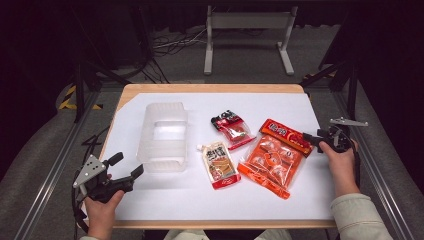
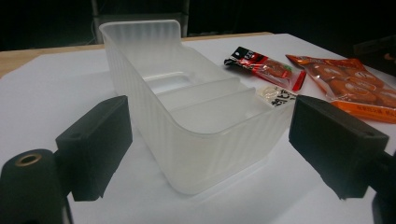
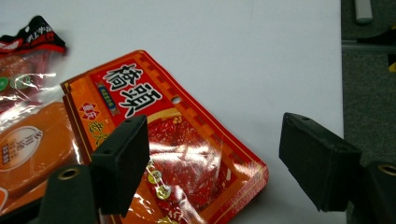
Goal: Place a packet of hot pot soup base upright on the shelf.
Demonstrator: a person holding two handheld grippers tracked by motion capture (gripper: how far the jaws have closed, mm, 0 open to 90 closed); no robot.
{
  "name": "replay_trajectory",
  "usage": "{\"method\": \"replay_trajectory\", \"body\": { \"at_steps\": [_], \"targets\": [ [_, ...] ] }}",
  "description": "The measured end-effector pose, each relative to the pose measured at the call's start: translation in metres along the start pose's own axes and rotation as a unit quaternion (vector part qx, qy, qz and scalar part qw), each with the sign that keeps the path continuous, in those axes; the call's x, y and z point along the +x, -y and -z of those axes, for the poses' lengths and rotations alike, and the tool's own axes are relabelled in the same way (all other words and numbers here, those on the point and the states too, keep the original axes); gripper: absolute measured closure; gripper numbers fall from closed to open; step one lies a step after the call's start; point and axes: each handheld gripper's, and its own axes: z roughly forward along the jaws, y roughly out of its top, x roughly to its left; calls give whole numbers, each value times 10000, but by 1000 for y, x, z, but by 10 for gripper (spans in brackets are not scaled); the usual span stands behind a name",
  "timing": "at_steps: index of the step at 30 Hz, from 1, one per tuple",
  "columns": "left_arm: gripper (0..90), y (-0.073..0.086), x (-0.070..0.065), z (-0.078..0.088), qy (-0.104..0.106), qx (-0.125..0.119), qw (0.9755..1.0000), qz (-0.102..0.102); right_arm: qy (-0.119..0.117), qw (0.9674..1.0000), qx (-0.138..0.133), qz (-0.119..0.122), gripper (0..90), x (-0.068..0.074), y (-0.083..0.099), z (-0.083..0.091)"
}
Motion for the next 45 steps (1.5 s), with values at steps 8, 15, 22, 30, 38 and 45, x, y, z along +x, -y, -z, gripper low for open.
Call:
{"method": "replay_trajectory", "body": {
  "at_steps": [8, 15, 22, 30, 38, 45],
  "targets": [
    [142, 0, -4, -2, 9, 98, 9999, -112, -97, 9993, 320, -169, 250, -8, 9, -9],
    [143, 0, -6, -4, 27, 131, 9998, -173, -512, 9974, 311, -410, 252, -6, 10, -10],
    [143, 0, -7, -5, 32, 161, 9996, -222, -847, 9943, 85, -646, 383, -4, 7, 0],
    [142, 0, -10, -7, 48, 211, 9994, -268, -1188, 9924, -22, -333, 474, -1, 9, 8],
    [142, 1, -13, -11, 99, 259, 9991, -325, -1498, 9887, 23, 66, 545, 1, 12, 10],
    [139, 1, -15, -13, 156, 301, 9987, -388, -1304, 9901, -64, 507, 476, 4, 14, -9]
  ]
}}
